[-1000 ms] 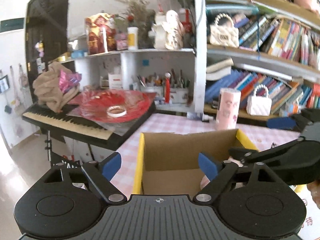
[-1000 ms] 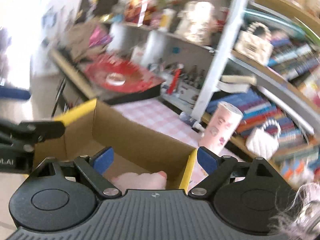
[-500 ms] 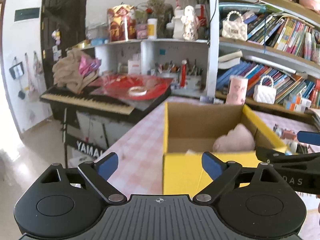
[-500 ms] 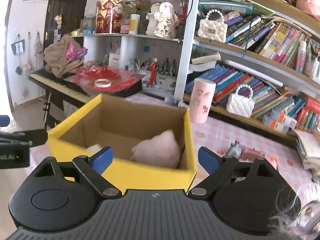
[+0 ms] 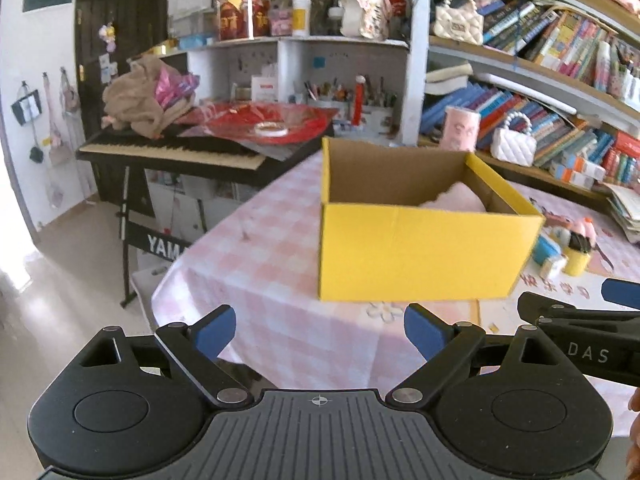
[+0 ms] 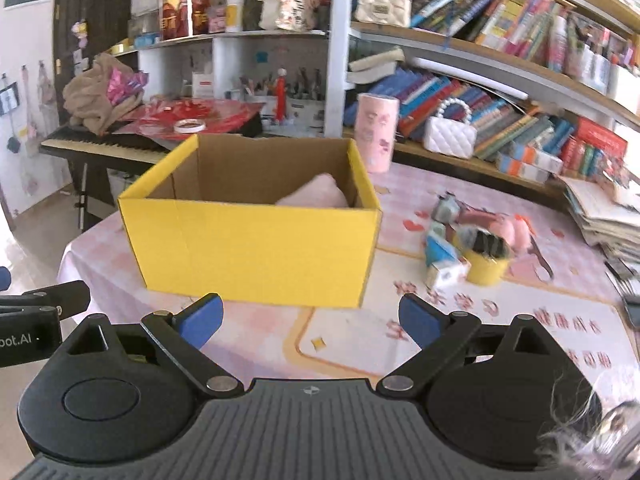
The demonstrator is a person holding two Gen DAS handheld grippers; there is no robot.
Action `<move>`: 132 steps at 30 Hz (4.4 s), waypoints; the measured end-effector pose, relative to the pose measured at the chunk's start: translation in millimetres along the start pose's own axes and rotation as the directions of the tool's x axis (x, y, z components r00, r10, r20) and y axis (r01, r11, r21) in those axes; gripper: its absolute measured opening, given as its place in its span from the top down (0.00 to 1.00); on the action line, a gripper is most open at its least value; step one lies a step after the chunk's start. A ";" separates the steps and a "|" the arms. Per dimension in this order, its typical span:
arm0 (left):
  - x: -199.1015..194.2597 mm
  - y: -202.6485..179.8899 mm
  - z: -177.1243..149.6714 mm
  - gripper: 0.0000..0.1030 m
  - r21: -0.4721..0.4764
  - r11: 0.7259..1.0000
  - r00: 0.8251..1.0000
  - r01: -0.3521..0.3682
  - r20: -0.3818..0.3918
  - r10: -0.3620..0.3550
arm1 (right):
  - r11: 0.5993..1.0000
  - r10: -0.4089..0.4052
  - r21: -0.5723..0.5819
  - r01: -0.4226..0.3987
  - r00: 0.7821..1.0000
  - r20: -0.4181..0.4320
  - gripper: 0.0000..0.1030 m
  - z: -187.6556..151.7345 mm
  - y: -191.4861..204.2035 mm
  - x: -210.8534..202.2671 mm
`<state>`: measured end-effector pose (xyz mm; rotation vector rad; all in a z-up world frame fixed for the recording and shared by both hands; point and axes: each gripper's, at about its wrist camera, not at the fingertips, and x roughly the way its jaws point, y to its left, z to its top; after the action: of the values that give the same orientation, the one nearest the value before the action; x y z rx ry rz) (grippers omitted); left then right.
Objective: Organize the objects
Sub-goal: 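Move the left tool back toward the small white-and-red box, then grasp the small white-and-red box with the left tool, then grasp the black binder clip on the tape roll with the right tool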
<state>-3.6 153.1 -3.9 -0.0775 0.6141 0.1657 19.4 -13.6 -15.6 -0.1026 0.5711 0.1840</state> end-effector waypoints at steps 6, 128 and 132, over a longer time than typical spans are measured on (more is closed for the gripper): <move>-5.6 -16.8 -12.1 0.10 0.045 0.997 0.997 0.070 -0.028 -0.069 | 0.997 -0.064 0.043 0.065 0.998 -0.029 0.08 -22.4 -16.5 -19.1; 112.5 -247.2 22.4 0.88 0.181 0.946 0.946 0.270 -0.231 -0.226 | 0.995 0.066 0.076 -0.057 0.991 -0.118 0.47 46.8 -245.2 186.7; 110.5 -243.5 20.8 0.88 0.175 0.951 0.950 0.255 -0.228 -0.213 | 0.995 0.078 0.072 -0.070 0.992 -0.102 0.57 45.8 -244.5 189.0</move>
<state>140.4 -69.5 -45.3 0.0304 0.8212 -0.1391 248.8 -218.8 -69.3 -0.0244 0.6852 0.2320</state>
